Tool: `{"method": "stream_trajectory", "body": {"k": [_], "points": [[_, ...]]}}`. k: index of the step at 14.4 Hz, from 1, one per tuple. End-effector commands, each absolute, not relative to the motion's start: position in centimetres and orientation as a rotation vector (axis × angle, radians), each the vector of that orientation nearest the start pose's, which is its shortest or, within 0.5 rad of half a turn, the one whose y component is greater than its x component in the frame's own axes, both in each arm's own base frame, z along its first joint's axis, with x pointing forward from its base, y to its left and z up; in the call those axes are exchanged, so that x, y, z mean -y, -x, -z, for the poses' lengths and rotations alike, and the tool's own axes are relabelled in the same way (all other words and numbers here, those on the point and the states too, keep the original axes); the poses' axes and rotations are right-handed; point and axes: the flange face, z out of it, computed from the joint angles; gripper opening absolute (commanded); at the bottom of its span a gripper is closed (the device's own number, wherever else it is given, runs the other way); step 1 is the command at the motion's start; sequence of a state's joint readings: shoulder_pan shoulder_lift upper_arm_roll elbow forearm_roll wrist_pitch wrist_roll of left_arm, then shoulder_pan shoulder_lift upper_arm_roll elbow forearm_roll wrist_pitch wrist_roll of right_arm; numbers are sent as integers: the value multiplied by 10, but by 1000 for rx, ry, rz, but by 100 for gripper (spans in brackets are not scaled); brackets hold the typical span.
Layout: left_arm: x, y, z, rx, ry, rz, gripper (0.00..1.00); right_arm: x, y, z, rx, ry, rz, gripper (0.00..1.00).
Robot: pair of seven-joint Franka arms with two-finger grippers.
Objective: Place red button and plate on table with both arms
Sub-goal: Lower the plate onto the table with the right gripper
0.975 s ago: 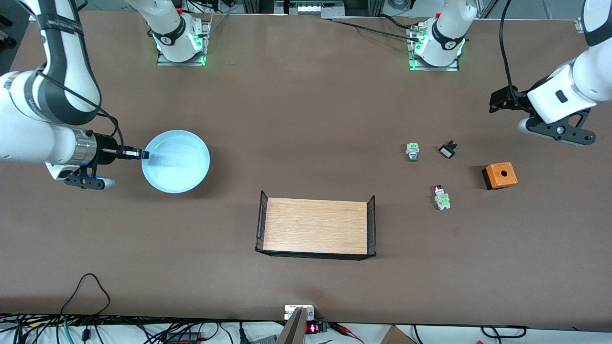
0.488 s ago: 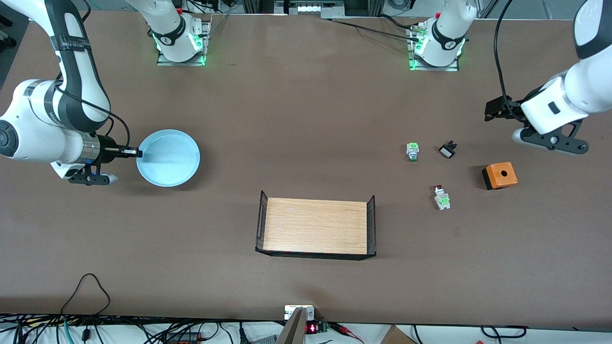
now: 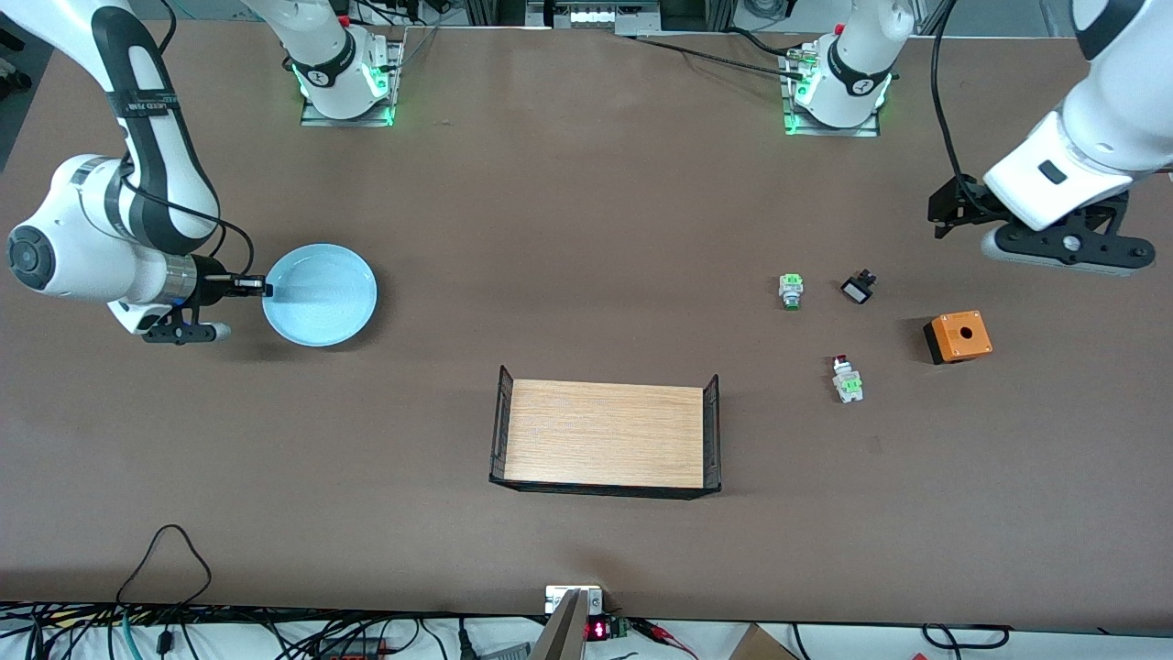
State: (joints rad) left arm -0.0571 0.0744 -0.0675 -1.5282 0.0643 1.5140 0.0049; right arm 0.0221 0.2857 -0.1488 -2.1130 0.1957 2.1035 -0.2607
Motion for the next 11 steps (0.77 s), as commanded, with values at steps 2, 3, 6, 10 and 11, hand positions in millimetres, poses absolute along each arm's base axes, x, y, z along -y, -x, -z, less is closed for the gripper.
{"method": "stream_trajectory", "body": {"k": [2, 3, 6, 10, 11], "points": [[5, -573, -608, -21, 3186, -102, 100, 70, -516, -238, 110, 2959, -351, 0], [6, -574, -608, -25, 3176, -100, 100, 71, -511, -232, 107, 2960, -354, 0], [13, -570, -616, -59, 3169, -78, 100, 87, -505, -217, 123, 2938, -371, 0], [40, -563, -619, -145, 3164, -107, 100, 90, -502, -214, 121, 2930, -385, 13], [44, -559, -616, -148, 3159, -158, 100, 89, -501, -213, 99, 2929, -398, 60]]}}
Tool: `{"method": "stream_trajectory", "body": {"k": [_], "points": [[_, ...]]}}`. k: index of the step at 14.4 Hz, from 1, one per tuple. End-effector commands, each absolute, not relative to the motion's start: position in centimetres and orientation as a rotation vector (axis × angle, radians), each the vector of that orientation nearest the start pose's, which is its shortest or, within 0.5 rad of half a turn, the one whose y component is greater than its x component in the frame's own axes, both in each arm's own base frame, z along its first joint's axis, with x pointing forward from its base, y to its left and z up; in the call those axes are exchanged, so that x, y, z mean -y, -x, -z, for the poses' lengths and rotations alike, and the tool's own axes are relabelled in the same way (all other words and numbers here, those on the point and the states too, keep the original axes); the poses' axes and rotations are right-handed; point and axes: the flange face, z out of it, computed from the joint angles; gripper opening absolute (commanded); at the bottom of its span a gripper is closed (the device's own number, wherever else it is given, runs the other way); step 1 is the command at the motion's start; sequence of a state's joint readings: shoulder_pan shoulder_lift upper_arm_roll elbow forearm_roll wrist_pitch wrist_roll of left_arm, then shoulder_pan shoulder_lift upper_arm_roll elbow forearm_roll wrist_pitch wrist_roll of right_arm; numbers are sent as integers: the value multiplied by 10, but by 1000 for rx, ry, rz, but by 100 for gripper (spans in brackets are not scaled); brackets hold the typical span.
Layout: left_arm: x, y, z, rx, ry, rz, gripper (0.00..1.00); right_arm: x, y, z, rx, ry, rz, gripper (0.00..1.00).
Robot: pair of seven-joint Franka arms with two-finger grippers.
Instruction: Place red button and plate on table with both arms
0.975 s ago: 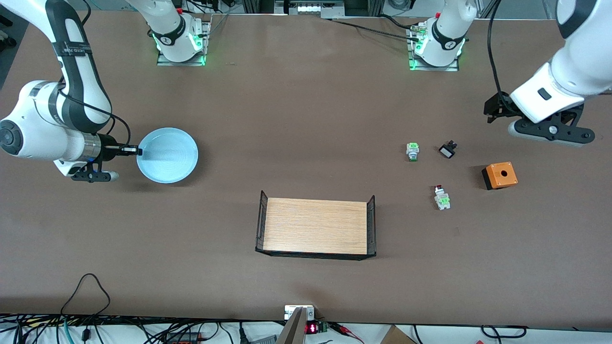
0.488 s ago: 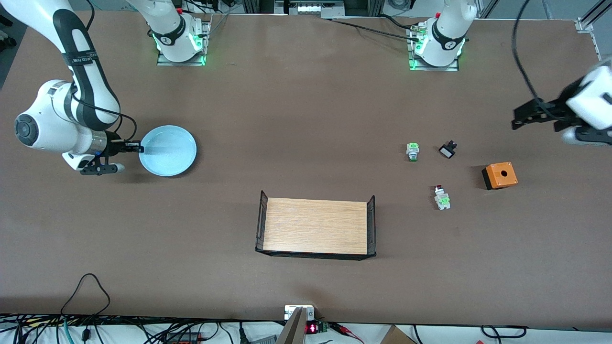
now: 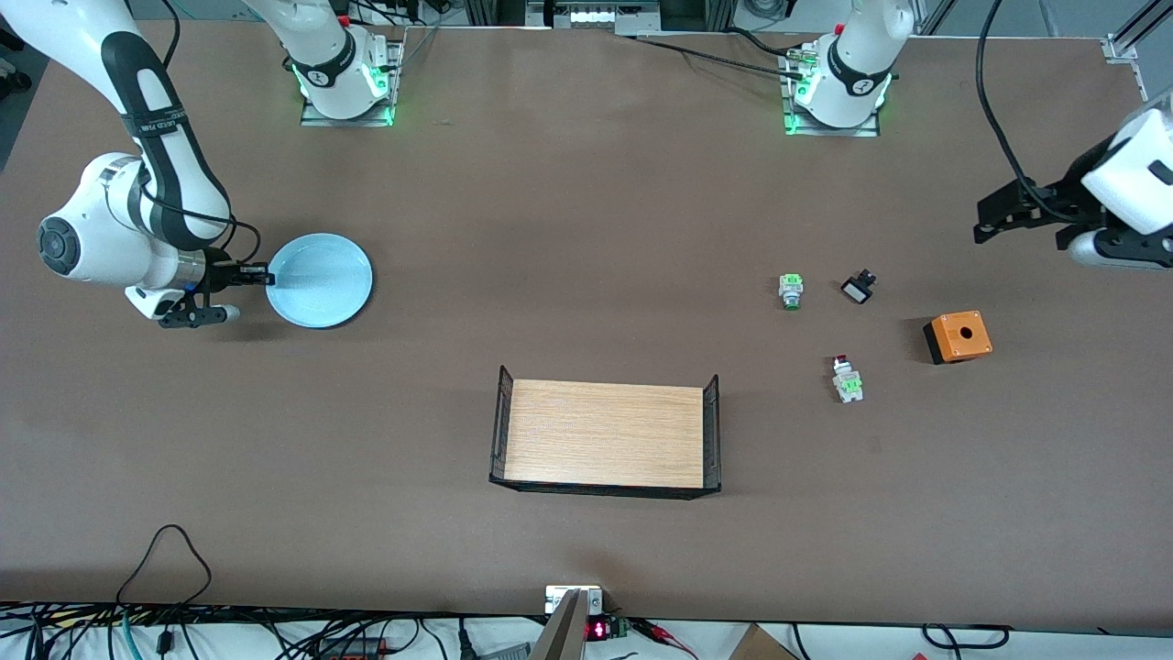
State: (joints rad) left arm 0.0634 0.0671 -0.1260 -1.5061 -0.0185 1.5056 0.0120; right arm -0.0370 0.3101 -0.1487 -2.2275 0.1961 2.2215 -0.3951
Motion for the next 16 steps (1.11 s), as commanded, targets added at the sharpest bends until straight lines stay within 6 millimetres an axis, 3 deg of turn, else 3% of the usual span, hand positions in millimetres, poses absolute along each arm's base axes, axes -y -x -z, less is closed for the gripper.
{"method": "stream_trajectory", "body": {"k": [1, 4, 6, 7, 10, 13, 16], "points": [[41, -561, -617, -133, 3161, -141, 100, 89, -502, -216, 104, 2929, -393, 99], [31, -567, -616, -102, 3164, -42, 100, 88, -509, -236, 106, 2930, -362, 100], [17, -554, -630, -85, 3155, 26, 100, 84, -519, -258, 64, 2919, -382, 100], [20, -548, -627, -87, 3150, 33, 100, 79, -528, -272, 25, 2922, -384, 100], [19, -530, -613, -77, 3141, 32, 100, 54, -549, -299, -58, 2948, -370, 100], [16, -534, -607, -78, 3146, 6, 100, 33, -553, -314, -46, 2966, -342, 100], [25, -536, -607, -107, 3144, 1, 100, 14, -570, -356, 5, 3025, -325, 100]]}}
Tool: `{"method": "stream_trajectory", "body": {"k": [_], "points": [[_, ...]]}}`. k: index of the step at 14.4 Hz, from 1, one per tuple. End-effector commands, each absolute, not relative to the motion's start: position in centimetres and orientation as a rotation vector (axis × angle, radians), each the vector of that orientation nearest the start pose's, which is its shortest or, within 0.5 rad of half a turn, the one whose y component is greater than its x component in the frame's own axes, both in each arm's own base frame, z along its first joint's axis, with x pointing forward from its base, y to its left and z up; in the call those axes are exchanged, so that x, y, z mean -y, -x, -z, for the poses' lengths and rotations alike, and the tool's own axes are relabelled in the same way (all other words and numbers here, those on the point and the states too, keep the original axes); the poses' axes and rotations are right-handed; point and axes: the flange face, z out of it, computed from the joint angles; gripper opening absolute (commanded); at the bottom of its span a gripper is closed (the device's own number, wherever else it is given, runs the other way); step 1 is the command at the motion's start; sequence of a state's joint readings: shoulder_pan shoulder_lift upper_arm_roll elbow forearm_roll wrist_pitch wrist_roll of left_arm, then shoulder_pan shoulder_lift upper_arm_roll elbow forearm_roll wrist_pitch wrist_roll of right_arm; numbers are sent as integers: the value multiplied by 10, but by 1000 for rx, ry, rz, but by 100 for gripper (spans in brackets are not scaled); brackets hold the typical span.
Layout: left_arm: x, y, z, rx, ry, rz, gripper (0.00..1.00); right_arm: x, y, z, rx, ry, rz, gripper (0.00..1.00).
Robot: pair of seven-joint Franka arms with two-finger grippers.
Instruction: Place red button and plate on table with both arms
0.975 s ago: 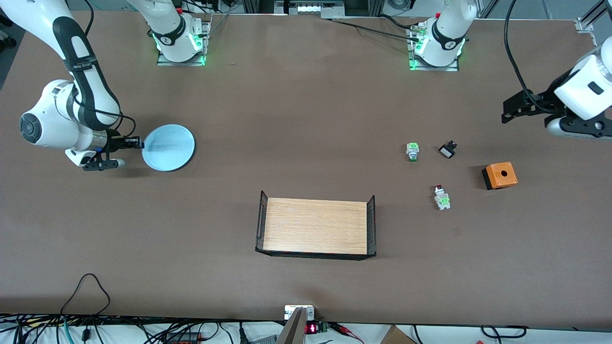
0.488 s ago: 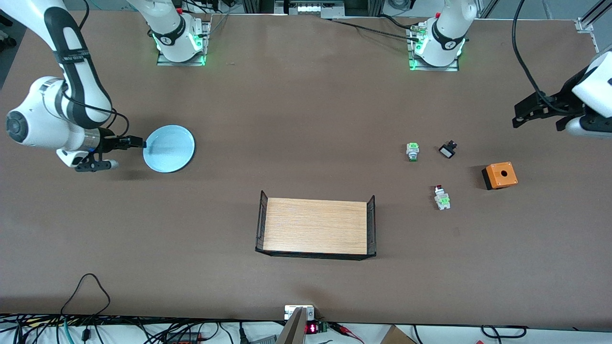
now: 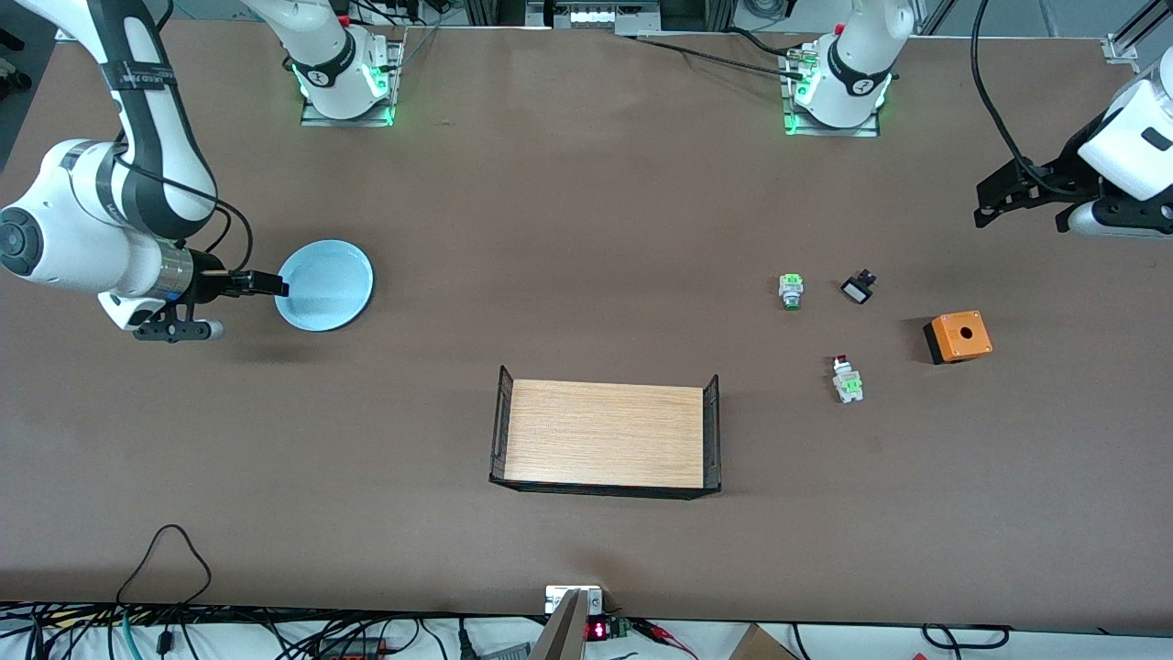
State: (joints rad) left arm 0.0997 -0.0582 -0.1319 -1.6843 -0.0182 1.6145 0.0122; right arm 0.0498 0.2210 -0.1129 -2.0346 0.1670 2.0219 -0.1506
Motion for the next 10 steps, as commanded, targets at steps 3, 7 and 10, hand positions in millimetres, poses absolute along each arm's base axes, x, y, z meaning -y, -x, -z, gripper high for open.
{"method": "stream_trajectory", "body": {"k": [3, 7, 10], "points": [[29, -537, -604, -119, 3145, -18, 100, 1, -588, -413, 25, 3062, -331, 100], [37, -534, -602, -138, 3141, -54, 100, 3, -606, -481, 97, 3132, -229, 100], [40, -533, -602, -148, 3140, -64, 100, 3, -608, -519, 102, 3146, -178, 100]]}}
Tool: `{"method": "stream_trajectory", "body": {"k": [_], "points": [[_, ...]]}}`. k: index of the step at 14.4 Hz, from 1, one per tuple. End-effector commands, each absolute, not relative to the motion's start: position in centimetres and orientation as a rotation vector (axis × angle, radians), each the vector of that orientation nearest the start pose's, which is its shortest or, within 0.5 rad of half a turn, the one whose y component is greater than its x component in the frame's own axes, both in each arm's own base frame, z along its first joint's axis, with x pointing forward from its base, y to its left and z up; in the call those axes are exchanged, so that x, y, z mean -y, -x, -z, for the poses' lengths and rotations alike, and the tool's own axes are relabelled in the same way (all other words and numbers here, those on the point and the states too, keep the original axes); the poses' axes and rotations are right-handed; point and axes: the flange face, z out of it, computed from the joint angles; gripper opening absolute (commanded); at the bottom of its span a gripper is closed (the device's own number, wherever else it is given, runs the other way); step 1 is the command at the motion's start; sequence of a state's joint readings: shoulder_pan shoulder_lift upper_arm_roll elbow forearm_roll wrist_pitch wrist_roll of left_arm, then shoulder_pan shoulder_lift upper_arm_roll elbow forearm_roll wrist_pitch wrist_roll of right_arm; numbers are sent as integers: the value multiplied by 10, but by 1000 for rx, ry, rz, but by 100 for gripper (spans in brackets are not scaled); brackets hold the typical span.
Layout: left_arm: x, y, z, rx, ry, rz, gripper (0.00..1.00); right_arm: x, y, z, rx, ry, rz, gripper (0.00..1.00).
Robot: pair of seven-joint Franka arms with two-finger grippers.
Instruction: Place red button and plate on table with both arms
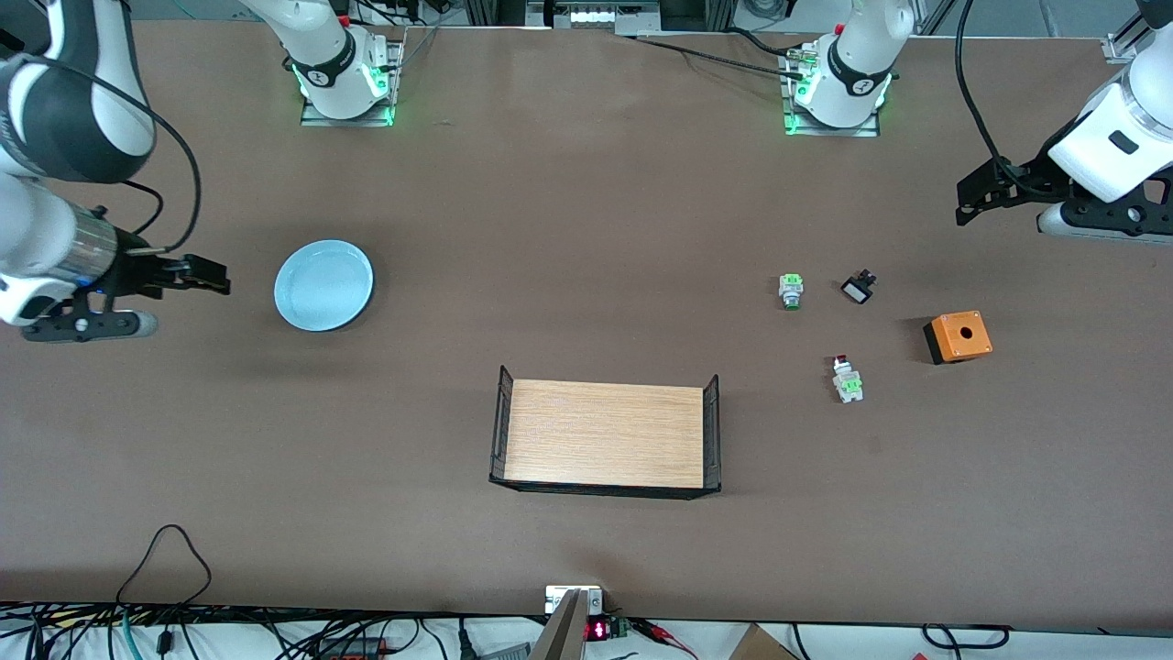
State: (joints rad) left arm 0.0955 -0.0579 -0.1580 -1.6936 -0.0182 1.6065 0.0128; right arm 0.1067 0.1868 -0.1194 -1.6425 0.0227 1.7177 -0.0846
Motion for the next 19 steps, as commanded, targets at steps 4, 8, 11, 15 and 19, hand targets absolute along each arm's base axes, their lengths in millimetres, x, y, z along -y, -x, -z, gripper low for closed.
{"method": "stream_trajectory", "body": {"k": [4, 8, 11, 15, 19], "points": [[46, -532, -600, -167, 3138, -83, 100, 22, -600, -556, -47, 3148, -208, 100], [51, -542, -597, -182, 3142, -83, 100, 27, -596, -556, -94, 3156, -196, 100], [51, -544, -597, -178, 3144, -83, 100, 25, -584, -558, -79, 3159, -96, 100], [62, -541, -599, -216, 3140, -109, 100, 28, -563, -558, -73, 3151, -46, 100], [59, -533, -605, -222, 3136, -177, 100, 24, -567, -572, -42, 3152, -10, 100]]}}
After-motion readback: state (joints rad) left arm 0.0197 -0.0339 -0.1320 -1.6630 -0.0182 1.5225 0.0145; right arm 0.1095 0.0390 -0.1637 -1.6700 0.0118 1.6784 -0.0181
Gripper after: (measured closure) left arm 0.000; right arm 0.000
